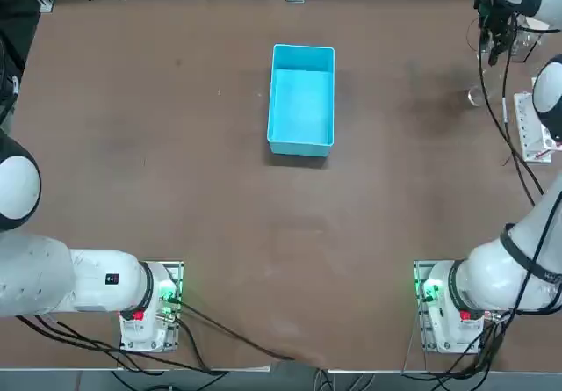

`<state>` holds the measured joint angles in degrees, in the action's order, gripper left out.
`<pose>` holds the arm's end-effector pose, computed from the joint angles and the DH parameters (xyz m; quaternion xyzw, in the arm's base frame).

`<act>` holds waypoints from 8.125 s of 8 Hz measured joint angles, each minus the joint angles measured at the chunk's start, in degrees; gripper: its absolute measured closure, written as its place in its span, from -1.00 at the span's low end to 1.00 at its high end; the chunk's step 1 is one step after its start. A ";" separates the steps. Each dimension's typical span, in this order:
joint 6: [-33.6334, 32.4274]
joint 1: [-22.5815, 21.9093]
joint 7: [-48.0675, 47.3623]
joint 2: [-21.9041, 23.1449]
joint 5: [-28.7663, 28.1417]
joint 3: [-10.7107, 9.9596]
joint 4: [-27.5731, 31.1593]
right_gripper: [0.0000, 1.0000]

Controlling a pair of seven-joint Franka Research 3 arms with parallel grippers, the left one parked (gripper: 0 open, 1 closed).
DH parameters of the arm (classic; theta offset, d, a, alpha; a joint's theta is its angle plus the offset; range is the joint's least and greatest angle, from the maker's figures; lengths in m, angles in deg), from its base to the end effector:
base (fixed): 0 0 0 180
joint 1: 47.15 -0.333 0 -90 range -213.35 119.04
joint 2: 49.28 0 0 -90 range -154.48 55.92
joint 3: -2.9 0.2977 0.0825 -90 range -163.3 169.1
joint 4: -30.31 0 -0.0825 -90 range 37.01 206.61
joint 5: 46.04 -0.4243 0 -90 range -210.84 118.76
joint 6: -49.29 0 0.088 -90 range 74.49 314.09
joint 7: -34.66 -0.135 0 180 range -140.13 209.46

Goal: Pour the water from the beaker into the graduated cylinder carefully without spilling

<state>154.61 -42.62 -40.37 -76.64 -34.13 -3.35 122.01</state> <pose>0.6609 -0.1428 0.2783 0.7499 -0.6395 -0.0353 0.1656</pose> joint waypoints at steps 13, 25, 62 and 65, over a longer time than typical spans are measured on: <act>0.29 15.71 33.38 0.79 -27.04 0.02 3.96 -0.22; 3.49 3.29 19.19 3.35 -5.44 1.14 3.36 -0.22; -4.77 -29.17 -13.80 1.90 10.92 2.61 -1.84 -1.00; -13.19 -23.35 10.22 6.36 -0.99 2.36 -4.17 -1.00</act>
<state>141.42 -65.97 -30.15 -70.28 -35.13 -0.99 117.85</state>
